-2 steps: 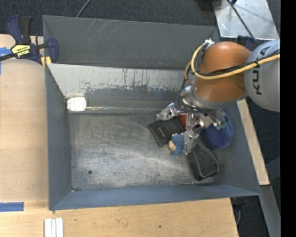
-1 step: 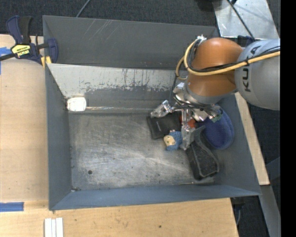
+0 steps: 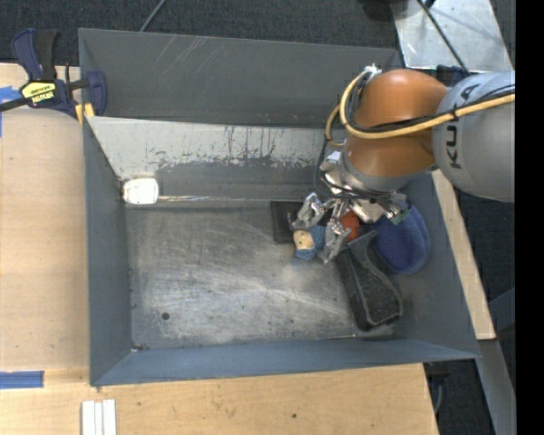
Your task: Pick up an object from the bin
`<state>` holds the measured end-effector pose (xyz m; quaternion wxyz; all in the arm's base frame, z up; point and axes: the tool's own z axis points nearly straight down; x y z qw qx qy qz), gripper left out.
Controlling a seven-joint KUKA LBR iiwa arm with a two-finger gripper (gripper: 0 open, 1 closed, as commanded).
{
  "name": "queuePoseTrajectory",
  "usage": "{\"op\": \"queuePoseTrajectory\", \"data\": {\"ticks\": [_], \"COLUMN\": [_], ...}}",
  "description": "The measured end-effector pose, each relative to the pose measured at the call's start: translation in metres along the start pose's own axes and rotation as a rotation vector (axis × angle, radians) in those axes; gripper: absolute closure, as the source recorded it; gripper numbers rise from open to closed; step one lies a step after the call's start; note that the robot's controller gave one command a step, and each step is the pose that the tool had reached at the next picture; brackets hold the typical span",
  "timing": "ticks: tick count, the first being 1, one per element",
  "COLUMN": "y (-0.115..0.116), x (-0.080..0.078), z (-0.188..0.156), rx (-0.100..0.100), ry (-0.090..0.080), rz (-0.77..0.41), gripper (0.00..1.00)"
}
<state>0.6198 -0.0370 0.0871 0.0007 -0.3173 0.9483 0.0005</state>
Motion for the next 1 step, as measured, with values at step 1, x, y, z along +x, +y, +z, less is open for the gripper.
{"op": "queuePoseTrajectory", "data": {"ticks": [1], "y": [-0.0261], "x": [0.0079], "z": [-0.2203], "rx": [0.010], "ry": [-0.009], "rz": [0.058], "gripper": [1.00]}}
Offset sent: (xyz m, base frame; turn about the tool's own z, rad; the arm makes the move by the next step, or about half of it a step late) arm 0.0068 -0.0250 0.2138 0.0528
